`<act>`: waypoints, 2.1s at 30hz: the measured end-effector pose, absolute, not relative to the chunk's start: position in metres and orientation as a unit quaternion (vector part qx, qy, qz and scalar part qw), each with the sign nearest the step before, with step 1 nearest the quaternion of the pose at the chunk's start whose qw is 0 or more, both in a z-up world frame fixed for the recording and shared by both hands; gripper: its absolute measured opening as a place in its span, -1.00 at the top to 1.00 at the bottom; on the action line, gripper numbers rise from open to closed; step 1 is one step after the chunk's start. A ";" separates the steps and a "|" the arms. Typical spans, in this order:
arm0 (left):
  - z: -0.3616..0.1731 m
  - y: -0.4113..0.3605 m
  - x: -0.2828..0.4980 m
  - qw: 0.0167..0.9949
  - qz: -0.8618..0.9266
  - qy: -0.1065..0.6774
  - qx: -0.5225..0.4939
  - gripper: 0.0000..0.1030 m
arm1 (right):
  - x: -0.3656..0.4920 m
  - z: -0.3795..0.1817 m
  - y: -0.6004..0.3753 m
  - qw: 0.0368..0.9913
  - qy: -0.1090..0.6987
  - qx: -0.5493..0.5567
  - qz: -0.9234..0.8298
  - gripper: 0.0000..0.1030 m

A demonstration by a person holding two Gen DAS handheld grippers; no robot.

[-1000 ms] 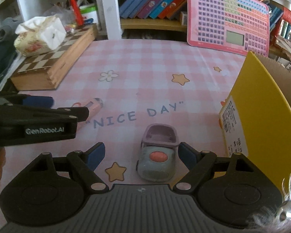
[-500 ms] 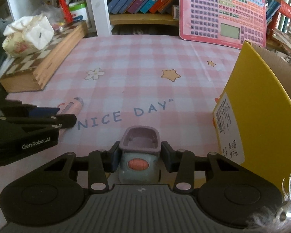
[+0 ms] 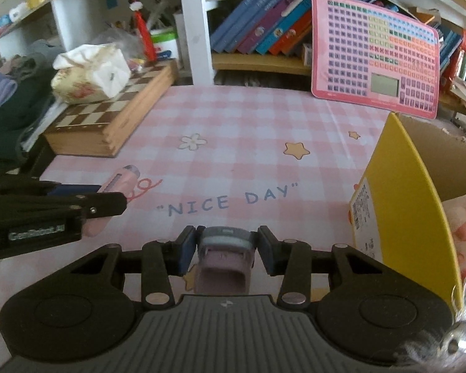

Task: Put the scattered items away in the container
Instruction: 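Lift the pink stick and grey car and carry them over the yellow box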

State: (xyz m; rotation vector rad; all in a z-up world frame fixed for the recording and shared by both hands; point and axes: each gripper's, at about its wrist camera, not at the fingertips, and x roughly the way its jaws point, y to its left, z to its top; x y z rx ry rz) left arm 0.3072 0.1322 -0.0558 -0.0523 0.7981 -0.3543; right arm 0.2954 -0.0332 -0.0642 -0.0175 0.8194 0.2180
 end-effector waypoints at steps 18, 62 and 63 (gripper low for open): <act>-0.016 0.155 0.212 0.916 -0.161 0.362 -0.055 0.56 | 0.215 -0.033 -0.037 0.912 0.383 -0.026 0.146 0.21; 0.012 0.157 0.053 0.900 -0.246 0.346 -0.100 0.56 | 0.040 -0.004 -0.041 0.913 0.384 -0.018 0.139 0.21; 0.011 0.156 0.052 0.898 -0.249 0.347 -0.101 0.56 | 0.037 -0.004 -0.042 0.913 0.385 -0.017 0.137 0.21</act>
